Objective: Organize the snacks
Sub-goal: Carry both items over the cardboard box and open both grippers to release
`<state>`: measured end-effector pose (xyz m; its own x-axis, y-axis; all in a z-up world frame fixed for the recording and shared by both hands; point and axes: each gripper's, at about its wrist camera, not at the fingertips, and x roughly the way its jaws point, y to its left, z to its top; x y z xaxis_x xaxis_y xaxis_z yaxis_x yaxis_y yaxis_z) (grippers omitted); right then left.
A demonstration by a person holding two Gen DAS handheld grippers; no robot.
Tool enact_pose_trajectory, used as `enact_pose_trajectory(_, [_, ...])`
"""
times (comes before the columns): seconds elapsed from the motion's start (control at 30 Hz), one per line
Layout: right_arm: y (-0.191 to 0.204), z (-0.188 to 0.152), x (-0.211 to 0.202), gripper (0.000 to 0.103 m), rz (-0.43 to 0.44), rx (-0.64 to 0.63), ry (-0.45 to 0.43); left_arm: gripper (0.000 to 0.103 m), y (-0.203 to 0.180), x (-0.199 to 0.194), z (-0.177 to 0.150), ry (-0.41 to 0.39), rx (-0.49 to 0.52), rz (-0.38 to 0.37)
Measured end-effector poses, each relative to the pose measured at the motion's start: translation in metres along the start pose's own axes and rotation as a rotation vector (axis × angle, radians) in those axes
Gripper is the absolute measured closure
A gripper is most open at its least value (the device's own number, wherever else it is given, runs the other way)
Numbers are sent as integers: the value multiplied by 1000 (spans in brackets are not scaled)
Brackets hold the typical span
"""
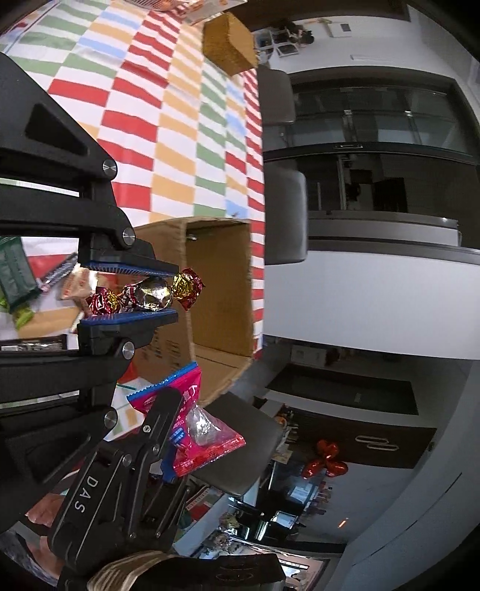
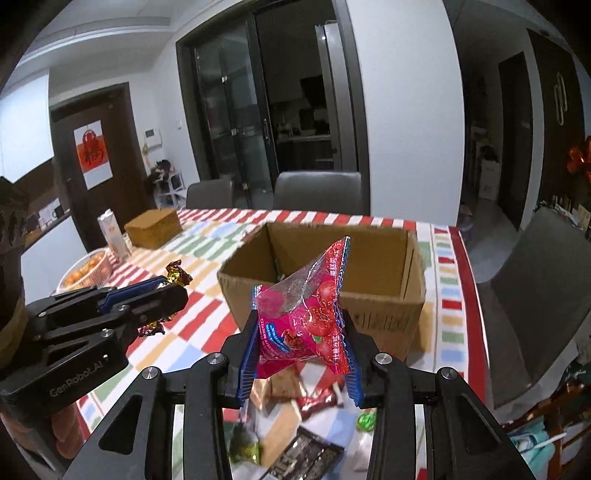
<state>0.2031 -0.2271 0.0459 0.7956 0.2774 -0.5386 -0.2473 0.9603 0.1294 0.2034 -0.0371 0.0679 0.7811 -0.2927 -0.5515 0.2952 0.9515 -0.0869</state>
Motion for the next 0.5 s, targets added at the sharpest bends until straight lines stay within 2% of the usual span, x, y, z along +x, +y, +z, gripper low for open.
enact_pose_trajectory(0.3, [-4,33,-2,63,-17,-10,-54,84,4,12,33,-35,24,9])
enact_pose_trajectory(0.5, [-10,49,6,63,-42,-24,-57,84,6,29,49,-21,51,8])
